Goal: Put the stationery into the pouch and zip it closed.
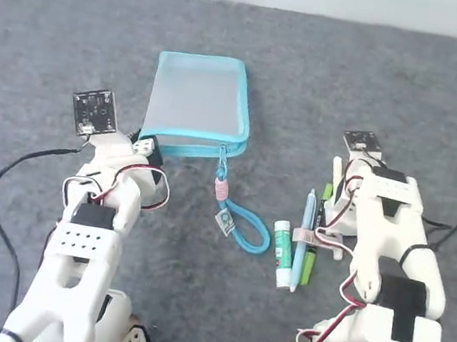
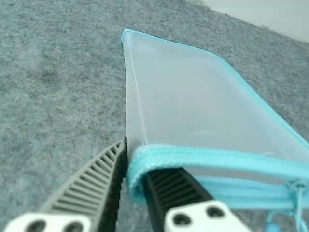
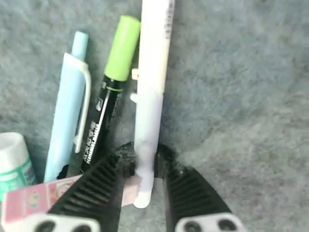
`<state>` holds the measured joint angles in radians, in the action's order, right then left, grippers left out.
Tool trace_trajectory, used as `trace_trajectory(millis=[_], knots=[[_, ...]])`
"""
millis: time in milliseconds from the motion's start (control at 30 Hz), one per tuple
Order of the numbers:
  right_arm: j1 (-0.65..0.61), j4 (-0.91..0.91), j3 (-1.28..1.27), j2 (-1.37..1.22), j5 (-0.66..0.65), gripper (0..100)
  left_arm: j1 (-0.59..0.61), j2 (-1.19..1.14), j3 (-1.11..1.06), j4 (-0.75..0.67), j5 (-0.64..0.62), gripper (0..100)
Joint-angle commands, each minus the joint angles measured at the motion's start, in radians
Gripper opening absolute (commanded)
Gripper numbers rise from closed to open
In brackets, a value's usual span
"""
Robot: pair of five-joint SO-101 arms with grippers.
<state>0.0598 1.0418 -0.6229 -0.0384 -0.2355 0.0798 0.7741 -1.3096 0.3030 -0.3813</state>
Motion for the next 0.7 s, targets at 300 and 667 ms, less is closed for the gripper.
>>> trace_trajectory(millis=[300, 667], knots=[[-0.038, 0.346, 0.121, 0.570, -0.038, 0.7, -0.006, 0.005, 0.008, -0.028, 0.009, 1], [-0.544, 0.611, 0.181, 0.796, -0.110, 0.7, 0.071, 0.005, 0.013, -0.031, 0.008, 1]])
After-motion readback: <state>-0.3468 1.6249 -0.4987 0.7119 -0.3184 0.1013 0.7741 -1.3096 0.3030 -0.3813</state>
